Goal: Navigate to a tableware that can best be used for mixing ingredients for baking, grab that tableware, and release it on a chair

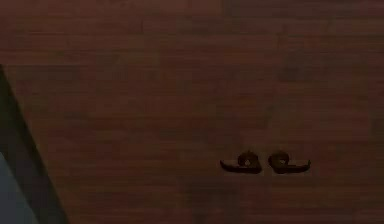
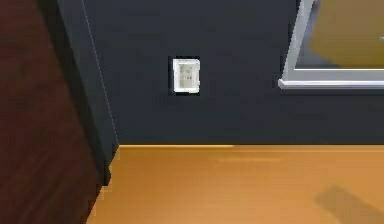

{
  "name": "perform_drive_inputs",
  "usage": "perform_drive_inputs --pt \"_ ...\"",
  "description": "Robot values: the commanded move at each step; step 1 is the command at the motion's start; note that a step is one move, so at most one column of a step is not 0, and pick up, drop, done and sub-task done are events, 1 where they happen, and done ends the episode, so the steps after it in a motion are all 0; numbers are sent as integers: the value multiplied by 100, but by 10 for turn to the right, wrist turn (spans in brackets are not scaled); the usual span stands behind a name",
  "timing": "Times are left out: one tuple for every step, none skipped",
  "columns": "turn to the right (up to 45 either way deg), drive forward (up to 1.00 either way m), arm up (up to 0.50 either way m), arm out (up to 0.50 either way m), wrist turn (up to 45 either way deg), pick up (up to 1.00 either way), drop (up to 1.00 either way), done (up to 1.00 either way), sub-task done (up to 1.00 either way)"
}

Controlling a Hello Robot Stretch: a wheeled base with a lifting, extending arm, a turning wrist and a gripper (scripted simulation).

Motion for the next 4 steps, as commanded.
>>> perform_drive_inputs --pt "-450 0 0 0 0 0 0 0 0" --pt "-450 0 0 0 0 0 0 0 0" --pt "-180 0 0 0 0 0 0 0 0" --pt "0 45 0 0 0 0 0 0 0"
